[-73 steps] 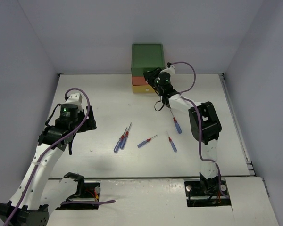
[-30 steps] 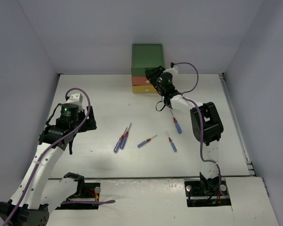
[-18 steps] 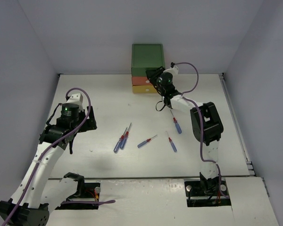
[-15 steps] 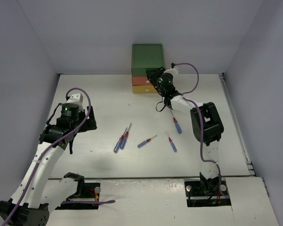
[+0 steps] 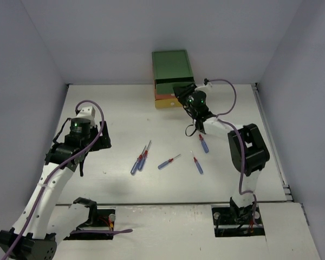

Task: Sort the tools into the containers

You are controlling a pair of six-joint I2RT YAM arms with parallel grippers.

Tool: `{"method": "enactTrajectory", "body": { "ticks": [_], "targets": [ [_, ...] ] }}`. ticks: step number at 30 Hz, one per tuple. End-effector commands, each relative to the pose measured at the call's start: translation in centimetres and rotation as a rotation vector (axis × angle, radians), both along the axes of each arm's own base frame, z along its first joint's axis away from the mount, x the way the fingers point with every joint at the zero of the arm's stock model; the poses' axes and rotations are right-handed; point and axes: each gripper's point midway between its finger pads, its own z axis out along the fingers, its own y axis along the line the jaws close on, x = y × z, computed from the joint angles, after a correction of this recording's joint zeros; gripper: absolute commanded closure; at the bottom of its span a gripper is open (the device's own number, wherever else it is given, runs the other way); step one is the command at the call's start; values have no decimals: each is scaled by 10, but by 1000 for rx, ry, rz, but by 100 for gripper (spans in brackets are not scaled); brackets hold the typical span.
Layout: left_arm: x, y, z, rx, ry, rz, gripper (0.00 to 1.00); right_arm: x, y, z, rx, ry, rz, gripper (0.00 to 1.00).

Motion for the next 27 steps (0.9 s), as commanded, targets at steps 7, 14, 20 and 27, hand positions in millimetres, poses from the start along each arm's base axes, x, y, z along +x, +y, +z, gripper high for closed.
{"method": "enactTrajectory", "body": {
  "ticks": [7,14,20,27],
  "targets": [
    [5,-6,18,-33,-55,-14,25,-50,-11,53,78,-130,-11,97],
    [5,-7,19,-35,-56,-23,25,-58,-8,42,28,-116,28,62],
    [5,-7,29,-37,-78,-27,25,-67,-12,49,-103,-116,42,36],
    [4,-5,39,-27,-93,-28,25,-100,-53,41,-431,-54,2,34]
  ]
}}
